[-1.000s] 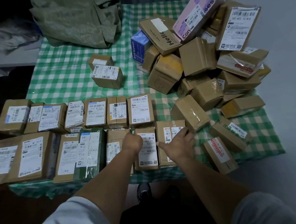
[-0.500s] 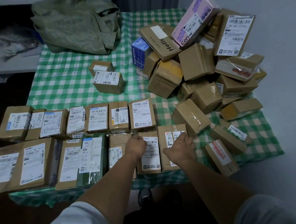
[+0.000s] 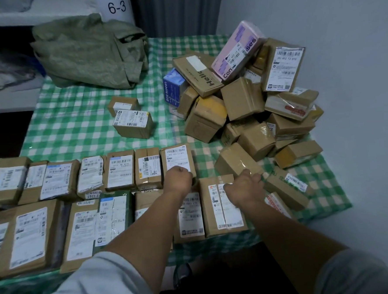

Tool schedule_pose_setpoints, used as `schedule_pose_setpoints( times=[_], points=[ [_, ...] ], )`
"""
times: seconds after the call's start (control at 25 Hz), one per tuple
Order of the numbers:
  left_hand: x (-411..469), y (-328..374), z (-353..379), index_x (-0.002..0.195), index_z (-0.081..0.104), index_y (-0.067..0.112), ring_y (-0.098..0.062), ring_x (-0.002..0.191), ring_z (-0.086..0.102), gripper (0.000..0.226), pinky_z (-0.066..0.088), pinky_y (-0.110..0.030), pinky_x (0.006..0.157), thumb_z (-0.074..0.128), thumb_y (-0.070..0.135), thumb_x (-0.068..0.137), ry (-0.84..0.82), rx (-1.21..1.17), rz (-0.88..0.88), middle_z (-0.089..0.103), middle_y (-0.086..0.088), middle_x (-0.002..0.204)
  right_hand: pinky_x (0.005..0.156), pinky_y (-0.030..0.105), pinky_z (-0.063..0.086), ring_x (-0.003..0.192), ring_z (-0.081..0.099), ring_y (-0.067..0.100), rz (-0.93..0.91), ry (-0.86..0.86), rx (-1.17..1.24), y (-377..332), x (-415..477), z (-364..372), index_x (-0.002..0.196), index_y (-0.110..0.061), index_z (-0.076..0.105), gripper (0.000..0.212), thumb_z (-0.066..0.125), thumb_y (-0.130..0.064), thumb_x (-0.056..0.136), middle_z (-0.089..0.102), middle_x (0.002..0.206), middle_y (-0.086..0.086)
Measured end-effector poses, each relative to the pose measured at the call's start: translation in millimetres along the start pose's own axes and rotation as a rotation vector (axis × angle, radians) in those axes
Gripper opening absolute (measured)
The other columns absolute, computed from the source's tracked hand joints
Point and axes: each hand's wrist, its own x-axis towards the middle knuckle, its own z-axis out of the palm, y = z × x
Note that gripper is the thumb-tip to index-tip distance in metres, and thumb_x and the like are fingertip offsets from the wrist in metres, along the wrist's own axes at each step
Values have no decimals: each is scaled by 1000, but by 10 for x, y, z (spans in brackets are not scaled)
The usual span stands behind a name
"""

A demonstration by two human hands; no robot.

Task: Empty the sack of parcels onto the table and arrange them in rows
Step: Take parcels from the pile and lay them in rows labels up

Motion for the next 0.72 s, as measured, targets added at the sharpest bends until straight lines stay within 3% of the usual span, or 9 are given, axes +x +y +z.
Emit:
schedule_pose_setpoints(
  times=[0.16,0.28,0.4,0.48,0.56,0.72],
  points=[
    [-11,22,227,98,68,10,-25,84,60,17,50,-29,72,54,4,89,-135,45,29,68,-7,98,105,53,42,130,37,36,39,15,-17,109,135,-128,142,-12,33,78,75,-35,81,36,140,18],
    [97,31,435,133,60,13,-20,109,60,49,52,-30,94,67,4,85,-275,122,82,60,-1,133,106,54,42,132,35,38,24,7,-18,200,314,-177,145,-9,28,85,77,-35,80,36,141,21],
    [150,36,616,150,44,18,-27,127,55,71,49,-27,98,68,9,84,-324,399,154,50,-7,148,109,52,37,134,34,40,-6,-29,-23,289,514,-205,149,-9,20,95,78,-37,79,33,144,22],
    [165,11,691,151,42,20,-30,127,56,74,51,-33,101,67,12,82,-340,543,162,51,-10,149,110,50,36,136,34,40,-23,-48,-42,323,612,-210,151,-9,17,101,80,-37,78,33,145,23],
    [196,19,713,150,42,17,-30,122,59,73,54,-33,94,69,12,83,-355,536,83,52,-9,146,111,49,36,138,33,41,-47,-61,-39,330,711,-201,152,-6,15,104,81,-35,77,32,148,24],
    [222,26,734,139,51,15,-28,108,64,54,57,-35,86,66,26,88,-327,542,38,61,-9,131,112,47,34,139,32,42,-84,-83,-24,356,835,-148,153,-3,15,106,82,-35,78,32,151,23]
  ],
)
